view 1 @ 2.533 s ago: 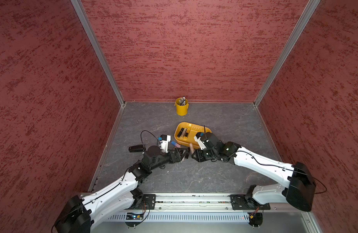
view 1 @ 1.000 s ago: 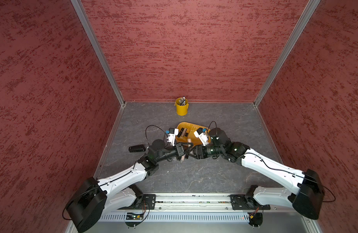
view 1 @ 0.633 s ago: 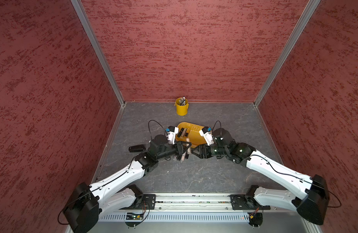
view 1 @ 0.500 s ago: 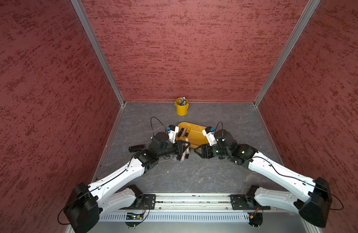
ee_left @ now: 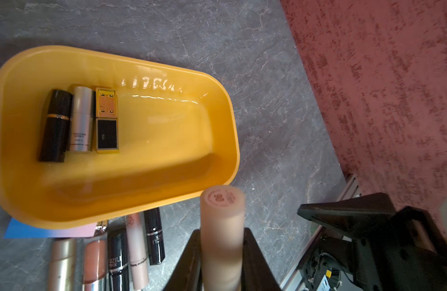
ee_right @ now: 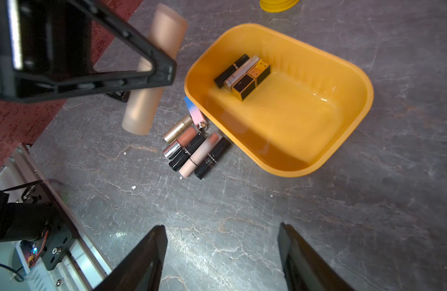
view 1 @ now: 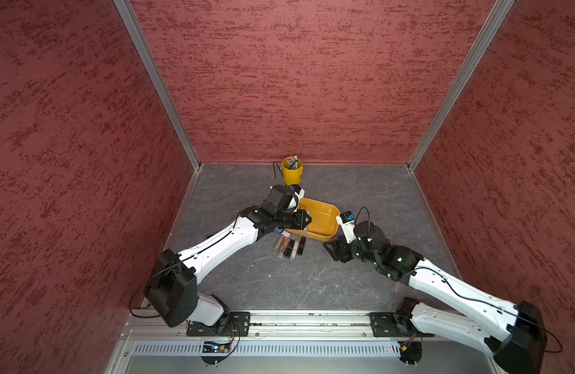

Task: Put the lipstick into the storage box
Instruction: Place the lipstick in the storage box.

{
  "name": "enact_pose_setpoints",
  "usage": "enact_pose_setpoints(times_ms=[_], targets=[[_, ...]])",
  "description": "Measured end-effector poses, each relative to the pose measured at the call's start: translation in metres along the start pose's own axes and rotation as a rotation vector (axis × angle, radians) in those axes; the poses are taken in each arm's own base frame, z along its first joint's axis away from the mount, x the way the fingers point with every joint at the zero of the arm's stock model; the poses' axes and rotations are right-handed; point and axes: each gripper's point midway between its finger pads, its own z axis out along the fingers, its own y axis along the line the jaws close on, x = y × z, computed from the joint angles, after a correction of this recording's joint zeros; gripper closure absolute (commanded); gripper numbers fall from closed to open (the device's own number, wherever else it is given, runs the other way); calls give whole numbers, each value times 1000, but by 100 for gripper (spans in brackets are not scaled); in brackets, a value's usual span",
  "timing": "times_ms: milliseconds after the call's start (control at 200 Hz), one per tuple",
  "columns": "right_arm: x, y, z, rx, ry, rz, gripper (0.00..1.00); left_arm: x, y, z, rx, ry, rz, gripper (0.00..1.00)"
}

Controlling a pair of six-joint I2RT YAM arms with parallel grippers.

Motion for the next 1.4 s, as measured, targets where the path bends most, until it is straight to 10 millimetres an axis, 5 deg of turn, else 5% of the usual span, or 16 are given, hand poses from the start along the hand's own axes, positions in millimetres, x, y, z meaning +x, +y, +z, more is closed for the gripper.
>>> enact_pose_setpoints(times_ms=[446,641,1077,1398], targets=[[-17,-15,-16,63,-80,-46,10,-32,16,60,-104,139,110,90],[-24,-19,-26,40,-103,-30,9,-33,26,74,-146,175,117,90],[-31,-29,-16,-124,-20,199,9,-19,57,107,-255,269,114,90],[-52,-21,-22,-282,-49,348,9,-29,65,123,-295,273,123,90]])
